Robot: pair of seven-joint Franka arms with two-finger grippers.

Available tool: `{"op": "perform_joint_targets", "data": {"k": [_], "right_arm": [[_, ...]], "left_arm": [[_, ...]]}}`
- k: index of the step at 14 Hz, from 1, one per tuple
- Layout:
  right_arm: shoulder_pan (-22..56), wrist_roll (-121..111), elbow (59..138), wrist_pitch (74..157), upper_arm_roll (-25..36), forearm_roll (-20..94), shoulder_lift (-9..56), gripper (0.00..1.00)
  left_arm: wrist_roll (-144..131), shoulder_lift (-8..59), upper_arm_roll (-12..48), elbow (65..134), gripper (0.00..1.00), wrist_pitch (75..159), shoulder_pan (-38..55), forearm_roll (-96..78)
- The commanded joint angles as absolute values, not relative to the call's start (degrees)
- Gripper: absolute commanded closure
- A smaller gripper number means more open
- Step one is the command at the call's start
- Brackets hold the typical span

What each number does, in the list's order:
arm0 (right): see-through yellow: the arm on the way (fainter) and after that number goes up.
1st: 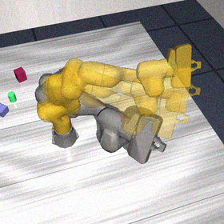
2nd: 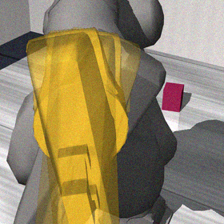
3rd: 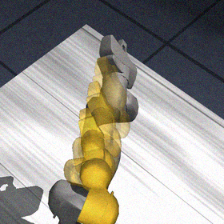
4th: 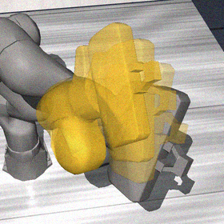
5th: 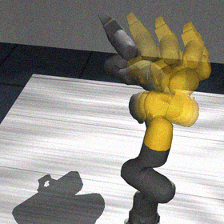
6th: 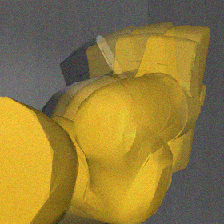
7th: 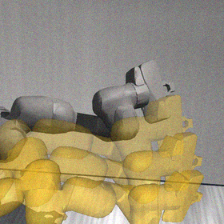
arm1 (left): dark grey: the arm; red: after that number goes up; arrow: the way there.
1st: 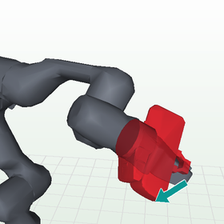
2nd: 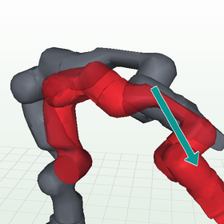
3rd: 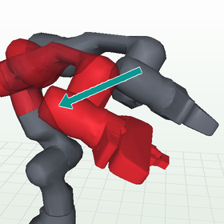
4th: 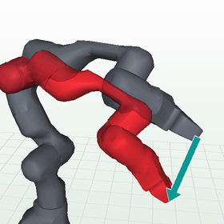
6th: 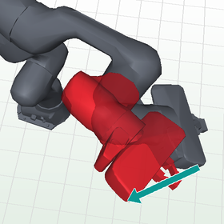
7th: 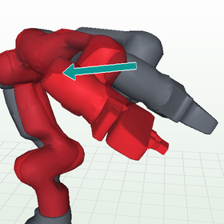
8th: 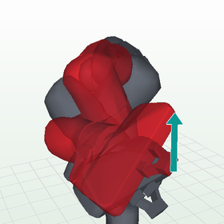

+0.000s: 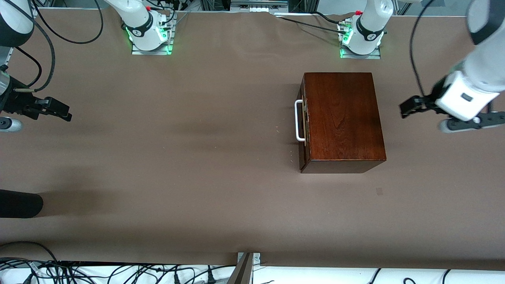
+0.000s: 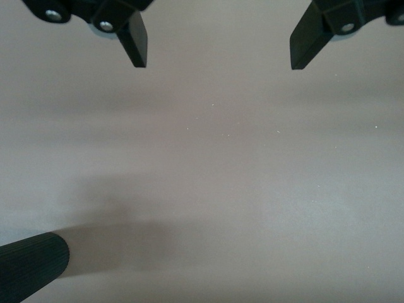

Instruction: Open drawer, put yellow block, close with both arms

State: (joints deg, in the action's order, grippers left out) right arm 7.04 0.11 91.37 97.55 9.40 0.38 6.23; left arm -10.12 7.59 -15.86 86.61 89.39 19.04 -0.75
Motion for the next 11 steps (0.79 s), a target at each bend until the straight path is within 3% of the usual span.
{"op": "perform_joint_targets", "data": {"k": [1, 3, 7, 11], "right_arm": [[7.12, 1.05, 90.35, 97.29, 9.23, -0.26, 6.59, 0.0], [7.12, 0.97, 90.35, 97.29, 9.23, -0.26, 6.59, 0.0], [7.12, 0.97, 90.35, 97.29, 9.23, -0.26, 6.59, 0.0], [7.12, 0.97, 90.35, 97.29, 9.23, -0.26, 6.59, 0.0]], "left_arm": [[-3.79, 0.1, -15.03, 97.97, 0.0, 97.09, 16.01, -1.41], [-1.42, -1.31, -14.07, 99.84, 0.0, 99.31, 14.25, -1.06], [0.18, -1.41, -2.04, 99.23, 0.0, 99.58, 1.43, -0.97], [0.35, -1.41, -1.32, 98.61, 0.0, 99.05, 1.06, -1.05]]}}
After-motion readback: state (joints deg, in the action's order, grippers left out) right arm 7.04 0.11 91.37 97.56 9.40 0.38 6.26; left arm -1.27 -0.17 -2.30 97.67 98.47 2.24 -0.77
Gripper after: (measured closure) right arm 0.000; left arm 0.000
